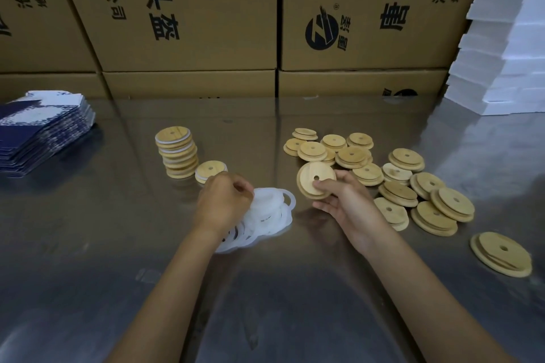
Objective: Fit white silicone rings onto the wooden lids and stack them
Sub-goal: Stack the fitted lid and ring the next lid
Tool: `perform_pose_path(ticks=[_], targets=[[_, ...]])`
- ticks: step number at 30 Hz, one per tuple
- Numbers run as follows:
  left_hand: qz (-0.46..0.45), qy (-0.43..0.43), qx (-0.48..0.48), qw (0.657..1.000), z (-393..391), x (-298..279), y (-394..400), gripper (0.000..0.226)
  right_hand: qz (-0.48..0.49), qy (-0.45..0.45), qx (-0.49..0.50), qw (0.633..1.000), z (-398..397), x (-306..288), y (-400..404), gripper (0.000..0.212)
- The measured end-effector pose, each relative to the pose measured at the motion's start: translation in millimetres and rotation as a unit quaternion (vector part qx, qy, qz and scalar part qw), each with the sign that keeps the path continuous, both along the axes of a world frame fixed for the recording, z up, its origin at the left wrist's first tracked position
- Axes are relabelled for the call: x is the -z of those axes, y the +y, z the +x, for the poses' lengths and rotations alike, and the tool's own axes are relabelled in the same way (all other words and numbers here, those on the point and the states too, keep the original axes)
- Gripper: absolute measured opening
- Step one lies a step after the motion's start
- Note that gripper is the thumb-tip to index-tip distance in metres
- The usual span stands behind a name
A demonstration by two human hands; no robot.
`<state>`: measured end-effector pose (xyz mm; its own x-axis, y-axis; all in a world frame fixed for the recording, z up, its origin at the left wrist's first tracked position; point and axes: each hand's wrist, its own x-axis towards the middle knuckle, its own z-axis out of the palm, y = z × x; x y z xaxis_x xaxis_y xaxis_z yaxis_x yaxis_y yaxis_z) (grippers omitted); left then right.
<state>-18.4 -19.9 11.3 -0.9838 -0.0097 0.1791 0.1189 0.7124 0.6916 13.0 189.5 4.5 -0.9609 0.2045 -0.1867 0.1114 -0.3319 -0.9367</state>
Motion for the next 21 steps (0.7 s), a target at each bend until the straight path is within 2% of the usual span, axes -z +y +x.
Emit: perform_pose_path(ticks=[4, 10, 11, 13, 15, 18, 21], targets=[[-0.082, 0.006, 0.025, 0.996, -1.5, 6.9, 2.8, 0.017, 0.000, -0.002, 0.000, 1.000, -0.5, -0.2, 0.1, 0.025], [-0.037, 0.047, 0.006, 0.998, -2.4, 10.7, 6.9, 0.012, -0.001, -0.006, -0.005, 1.000, -1.1, 0.4, 1.0, 0.023], [-0.016, 0.046, 0.009, 0.999, -2.3, 9.3, 7.8, 0.013, -0.003, -0.007, -0.004, 1.000, -1.2, 0.4, 0.9, 0.021], [0.092, 0.012, 0.044, 0.995, -0.1, 2.5, 10.0, 0.016, -0.003, -0.006, -0.006, 1.000, -1.0, 0.0, 0.5, 0.017], [0.199, -0.018, 0.120, 0.972, 3.6, -6.1, 11.5, 0.016, -0.004, 0.001, -0.019, 1.000, -0.3, -1.6, -0.3, 0.017], [0.262, -0.040, 0.210, 0.941, 10.4, -13.6, 15.7, 0.008, -0.022, 0.025, -0.074, 0.997, 2.2, -5.7, -3.1, 0.026], [0.290, -0.032, 0.190, 0.937, 15.3, -14.7, 24.8, 0.007, -0.028, 0.036, -0.153, 0.987, 5.3, -9.7, -6.4, 0.034]])
